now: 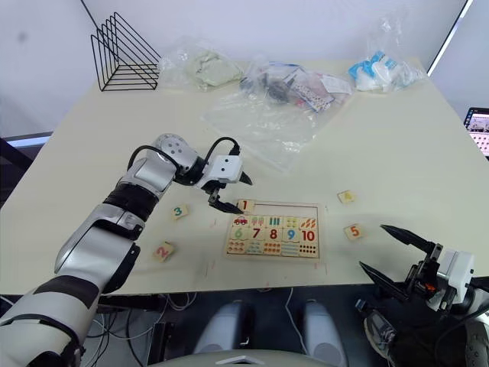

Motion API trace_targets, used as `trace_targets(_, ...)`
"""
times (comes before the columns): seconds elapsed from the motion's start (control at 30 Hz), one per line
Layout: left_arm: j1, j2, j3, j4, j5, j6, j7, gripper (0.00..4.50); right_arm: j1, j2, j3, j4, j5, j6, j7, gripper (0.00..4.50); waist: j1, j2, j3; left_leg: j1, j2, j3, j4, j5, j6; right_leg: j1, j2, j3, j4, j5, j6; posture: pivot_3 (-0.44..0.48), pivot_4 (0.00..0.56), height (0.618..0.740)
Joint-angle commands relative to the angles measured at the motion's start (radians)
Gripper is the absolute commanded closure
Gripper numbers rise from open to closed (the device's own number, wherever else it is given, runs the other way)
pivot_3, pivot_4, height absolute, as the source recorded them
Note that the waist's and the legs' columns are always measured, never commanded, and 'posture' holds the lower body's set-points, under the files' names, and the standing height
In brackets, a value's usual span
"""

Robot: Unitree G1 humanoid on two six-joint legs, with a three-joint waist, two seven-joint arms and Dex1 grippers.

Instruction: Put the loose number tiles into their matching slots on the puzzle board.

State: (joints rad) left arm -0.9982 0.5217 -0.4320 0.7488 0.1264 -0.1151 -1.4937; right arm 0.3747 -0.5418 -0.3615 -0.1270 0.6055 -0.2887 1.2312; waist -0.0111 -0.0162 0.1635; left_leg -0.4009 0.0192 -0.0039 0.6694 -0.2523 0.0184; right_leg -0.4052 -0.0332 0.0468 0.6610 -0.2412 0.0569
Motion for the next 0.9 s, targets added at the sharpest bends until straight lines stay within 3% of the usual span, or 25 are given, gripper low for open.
trace_targets(0.03,-0.031,0.02,0.041,-0.038,-0.036,0.007,-0.049,0.08,0.0,-0.002,-0.018,0.003,0.009,-0.025,0.007,0.0,0.0,0.0,0.0,0.0,0.0,0.0,0.0,0.0,0.0,0.0,0.0,0.0,0.0,0.0,0.0,0.0,0.15,0.74)
trace_targets(0.17,-0.026,0.045,0.061,-0.098,-0.108,0.065,-0.116,0.08,-0.006,-0.003,-0.019,0.018,0.007,-0.032,0.014,0.0,-0.001,0.0,0.0,0.0,0.0,0.0,0.0,0.0,0.0,0.0,0.0,0.0,0.0,0.0,0.0,0.0,0.15,0.74)
trace_targets(0.37,-0.018,0.056,0.076,-0.108,-0.149,0.093,-0.115,0.08,-0.012,-0.003,-0.018,0.033,0.009,-0.039,0.02,0.0,0.0,0.0,0.0,0.0,0.0,0.0,0.0,0.0,0.0,0.0,0.0,0.0,0.0,0.0,0.0,0.0,0.15,0.74)
trace_targets(0.47,-0.015,0.033,0.105,-0.071,-0.159,0.068,-0.077,0.81,-0.017,-0.003,-0.016,0.04,0.009,-0.042,0.024,0.0,0.0,0.0,0.0,0.0,0.0,0.0,0.0,0.0,0.0,0.0,0.0,0.0,0.0,0.0,0.0,0.0,0.15,0.74)
trace_targets(0.7,-0.007,0.006,0.128,0.017,-0.15,-0.047,-0.064,4.3,-0.023,-0.003,-0.015,0.05,0.008,-0.048,0.03,0.0,-0.001,0.0,0.0,0.0,0.0,0.0,0.0,0.0,0.0,0.0,0.0,0.0,0.0,0.0,0.0,0.0,0.15,0.74)
trace_targets(0.9,-0.01,-0.017,0.127,0.088,-0.128,-0.142,-0.061,4.46,-0.023,-0.002,-0.016,0.053,0.008,-0.052,0.032,0.0,0.0,0.0,0.0,0.0,0.0,0.0,0.0,0.0,0.0,0.0,0.0,0.0,0.0,0.0,0.0,0.0,0.15,0.74)
